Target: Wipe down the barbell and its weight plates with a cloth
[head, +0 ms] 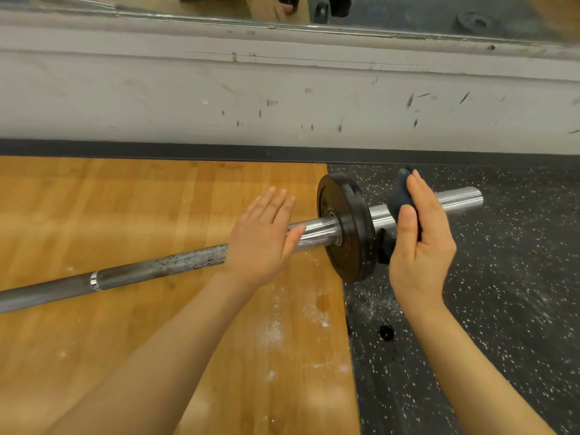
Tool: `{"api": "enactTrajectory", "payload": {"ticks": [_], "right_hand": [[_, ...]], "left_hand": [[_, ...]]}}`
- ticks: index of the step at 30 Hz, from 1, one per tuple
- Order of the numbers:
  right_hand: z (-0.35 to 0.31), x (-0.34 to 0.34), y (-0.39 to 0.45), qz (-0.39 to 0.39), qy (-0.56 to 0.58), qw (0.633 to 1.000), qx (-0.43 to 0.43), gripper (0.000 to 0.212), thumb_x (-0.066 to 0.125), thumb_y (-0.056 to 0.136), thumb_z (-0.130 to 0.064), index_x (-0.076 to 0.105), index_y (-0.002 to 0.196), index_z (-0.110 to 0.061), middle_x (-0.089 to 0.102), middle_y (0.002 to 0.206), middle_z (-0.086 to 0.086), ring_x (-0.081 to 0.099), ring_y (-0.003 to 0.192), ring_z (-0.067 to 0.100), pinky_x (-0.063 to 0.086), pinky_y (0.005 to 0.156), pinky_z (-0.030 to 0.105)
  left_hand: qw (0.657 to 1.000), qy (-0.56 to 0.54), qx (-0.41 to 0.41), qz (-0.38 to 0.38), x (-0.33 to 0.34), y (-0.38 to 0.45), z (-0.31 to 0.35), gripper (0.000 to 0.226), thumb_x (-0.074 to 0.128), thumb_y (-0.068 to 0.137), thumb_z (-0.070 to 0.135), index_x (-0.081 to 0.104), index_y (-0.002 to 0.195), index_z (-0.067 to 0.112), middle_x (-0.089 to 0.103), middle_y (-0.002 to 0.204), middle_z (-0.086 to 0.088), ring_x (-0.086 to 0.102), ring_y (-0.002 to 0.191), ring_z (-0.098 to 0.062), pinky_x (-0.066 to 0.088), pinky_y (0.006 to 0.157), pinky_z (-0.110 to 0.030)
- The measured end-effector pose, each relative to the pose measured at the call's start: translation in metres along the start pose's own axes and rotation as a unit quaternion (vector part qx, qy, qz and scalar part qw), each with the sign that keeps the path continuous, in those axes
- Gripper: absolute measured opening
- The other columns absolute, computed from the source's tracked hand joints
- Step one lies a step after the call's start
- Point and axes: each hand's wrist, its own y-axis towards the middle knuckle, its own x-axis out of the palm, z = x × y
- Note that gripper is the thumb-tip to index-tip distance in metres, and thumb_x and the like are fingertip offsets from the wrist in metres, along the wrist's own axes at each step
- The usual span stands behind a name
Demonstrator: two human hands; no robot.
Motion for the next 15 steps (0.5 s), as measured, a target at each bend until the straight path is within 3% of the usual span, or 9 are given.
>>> {"api": "enactTrajectory", "payload": {"ticks": [7, 11, 15], "right_hand": [[0.008, 0.043, 0.038, -0.158, -0.019, 0.987, -0.005, 0.033, 0.047, 0.101, -0.015, 0.058, 0.132, -0.010, 0.055, 0.138, 0.001, 0.049, 0.130, 0.012, 0.037, 0.110, 0.026], [0.015, 0.046, 0.045, -0.211, -0.039, 0.977, -0.013, 0.039, 0.039, 0.101, -0.025, 0.054, 0.135, -0.019, 0.046, 0.141, -0.011, 0.042, 0.134, 0.006, 0.025, 0.109, 0.009], [0.015, 0.038, 0.029, -0.200, -0.033, 0.979, 0.002, 0.040, 0.036, 0.101, -0.029, 0.049, 0.138, -0.020, 0.042, 0.144, -0.012, 0.037, 0.137, 0.004, 0.021, 0.111, 0.008]], "left_hand": [[0.998, 0.001, -0.063, -0.016, 0.016, -0.017, -0.003, 0.078, -0.004, 0.092, 0.063, 0.008, 0.156, 0.020, -0.001, 0.162, 0.003, -0.003, 0.149, -0.013, 0.001, 0.118, -0.029], [0.996, -0.002, -0.084, 0.010, 0.027, -0.014, -0.002, 0.072, 0.008, 0.097, 0.060, 0.012, 0.155, 0.019, -0.002, 0.161, 0.005, -0.004, 0.148, -0.012, 0.006, 0.117, -0.031], [0.996, 0.008, -0.086, 0.035, 0.034, -0.017, -0.001, 0.065, 0.015, 0.100, 0.054, 0.021, 0.153, 0.017, 0.003, 0.161, 0.001, 0.007, 0.149, -0.017, 0.016, 0.116, -0.036]]}}
